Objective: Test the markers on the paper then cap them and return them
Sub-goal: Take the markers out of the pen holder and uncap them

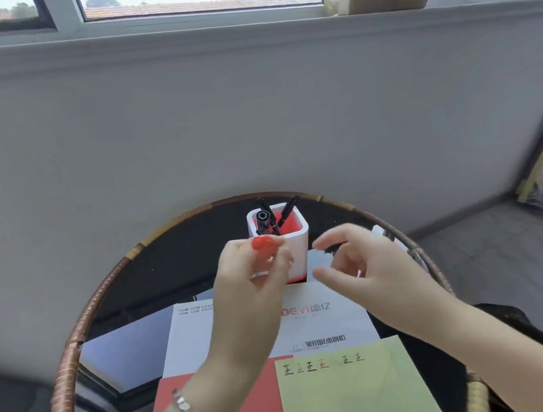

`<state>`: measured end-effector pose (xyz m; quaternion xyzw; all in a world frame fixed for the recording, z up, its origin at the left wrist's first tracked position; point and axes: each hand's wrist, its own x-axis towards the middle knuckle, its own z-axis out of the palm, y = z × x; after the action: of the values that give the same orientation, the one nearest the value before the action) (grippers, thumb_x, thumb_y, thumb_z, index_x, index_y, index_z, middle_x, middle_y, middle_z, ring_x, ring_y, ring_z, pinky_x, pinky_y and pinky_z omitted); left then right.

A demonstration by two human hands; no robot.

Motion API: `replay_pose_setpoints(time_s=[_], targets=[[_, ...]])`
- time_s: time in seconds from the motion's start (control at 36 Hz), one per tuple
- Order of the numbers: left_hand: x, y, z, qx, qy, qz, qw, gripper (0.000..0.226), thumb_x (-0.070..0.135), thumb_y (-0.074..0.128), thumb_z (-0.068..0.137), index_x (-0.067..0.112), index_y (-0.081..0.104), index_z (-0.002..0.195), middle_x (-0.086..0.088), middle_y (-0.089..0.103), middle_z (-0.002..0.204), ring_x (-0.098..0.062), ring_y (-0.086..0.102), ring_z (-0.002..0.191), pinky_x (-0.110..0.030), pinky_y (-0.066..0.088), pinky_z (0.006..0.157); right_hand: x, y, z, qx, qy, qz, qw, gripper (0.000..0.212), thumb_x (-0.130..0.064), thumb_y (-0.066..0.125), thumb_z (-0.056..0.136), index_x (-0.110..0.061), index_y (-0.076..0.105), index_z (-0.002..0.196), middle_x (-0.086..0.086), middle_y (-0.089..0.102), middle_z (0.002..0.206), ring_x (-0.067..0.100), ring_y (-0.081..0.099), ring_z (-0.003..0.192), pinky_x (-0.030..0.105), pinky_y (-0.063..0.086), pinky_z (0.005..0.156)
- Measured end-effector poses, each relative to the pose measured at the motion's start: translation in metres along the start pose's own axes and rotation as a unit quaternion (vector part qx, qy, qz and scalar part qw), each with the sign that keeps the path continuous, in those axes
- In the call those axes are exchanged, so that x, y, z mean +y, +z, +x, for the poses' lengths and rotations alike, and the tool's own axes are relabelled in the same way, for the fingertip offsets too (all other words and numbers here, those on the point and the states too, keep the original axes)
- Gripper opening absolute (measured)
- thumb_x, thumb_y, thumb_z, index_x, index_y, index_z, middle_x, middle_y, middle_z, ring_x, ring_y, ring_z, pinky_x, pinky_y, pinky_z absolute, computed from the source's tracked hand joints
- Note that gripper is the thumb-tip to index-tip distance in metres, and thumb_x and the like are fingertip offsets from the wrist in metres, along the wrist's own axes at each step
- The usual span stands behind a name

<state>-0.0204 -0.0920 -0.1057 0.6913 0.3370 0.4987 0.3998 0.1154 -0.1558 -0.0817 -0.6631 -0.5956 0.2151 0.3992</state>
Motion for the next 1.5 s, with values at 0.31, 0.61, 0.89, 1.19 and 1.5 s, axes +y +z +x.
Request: replay_pose_setpoints(time_s=[0.31, 0.61, 0.89, 1.19, 1.5], targets=[[0.004, -0.013, -0.003, -0.176, -0.224, -0.195, 0.939, 0.014, 0.008, 0.069, 0.076, 0.016, 0.075, 0.084, -0.014, 0.073, 0.083, -0.022, 0.07, 0.078, -0.028, 0.057, 0.063, 0.013, 0.023, -0.002, -0.015, 0.258, 0.528, 0.809, 0.018, -0.029, 0.055, 0.088, -0.012, 0.056, 0.096, -0.004, 0.045, 0.051, 0.007, 0.037, 0.04, 0.016, 0.033, 0.04], [-0.014, -0.005, -0.013, -0.27, 0.037, 0.291, 0.917, 0.021, 0.028, 0.032, 0.099, 0.023, 0.053, 0.103, 0.01, 0.055, 0.095, -0.008, 0.053, 0.085, -0.027, 0.044, 0.074, 0.016, 0.033, -0.015, 0.078, 0.066, 0.273, 0.957, 0.015, -0.02, 0.054, 0.09, -0.015, 0.061, 0.079, -0.008, 0.056, 0.053, 0.002, 0.051, 0.052, 0.012, 0.041, 0.052], [-0.017, 0.003, -0.021, -0.243, 0.117, 0.194, 0.943, 0.021, 0.033, 0.034, 0.094, 0.039, 0.045, 0.077, 0.026, 0.055, 0.067, -0.007, 0.049, 0.055, -0.015, 0.034, 0.048, 0.017, 0.029, -0.016, 0.063, 0.072, 0.315, 0.944, 0.021, -0.01, 0.054, 0.089, -0.012, 0.057, 0.069, -0.007, 0.05, 0.047, 0.005, 0.045, 0.047, 0.014, 0.039, 0.048], [-0.01, 0.001, -0.019, -0.33, -0.038, 0.053, 0.942, 0.026, 0.034, 0.042, 0.095, 0.056, 0.053, 0.103, 0.014, 0.045, 0.05, -0.018, 0.028, 0.054, -0.026, 0.029, 0.05, 0.029, 0.016, -0.018, -0.022, 0.007, 0.339, 0.94, 0.016, -0.019, 0.058, 0.083, -0.016, 0.065, 0.07, -0.007, 0.055, 0.051, 0.006, 0.047, 0.046, 0.015, 0.041, 0.049], [-0.027, -0.003, -0.021, -0.235, -0.137, 0.114, 0.955, 0.028, 0.011, 0.028, 0.097, 0.038, 0.034, 0.102, 0.001, 0.052, 0.085, -0.023, 0.049, 0.073, -0.018, 0.039, 0.056, 0.074, -0.047, 0.018, 0.007, 0.23, 0.077, 0.97, 0.02, -0.024, 0.059, 0.088, -0.006, 0.063, 0.081, -0.006, 0.051, 0.049, 0.004, 0.045, 0.039, 0.015, 0.038, 0.043]])
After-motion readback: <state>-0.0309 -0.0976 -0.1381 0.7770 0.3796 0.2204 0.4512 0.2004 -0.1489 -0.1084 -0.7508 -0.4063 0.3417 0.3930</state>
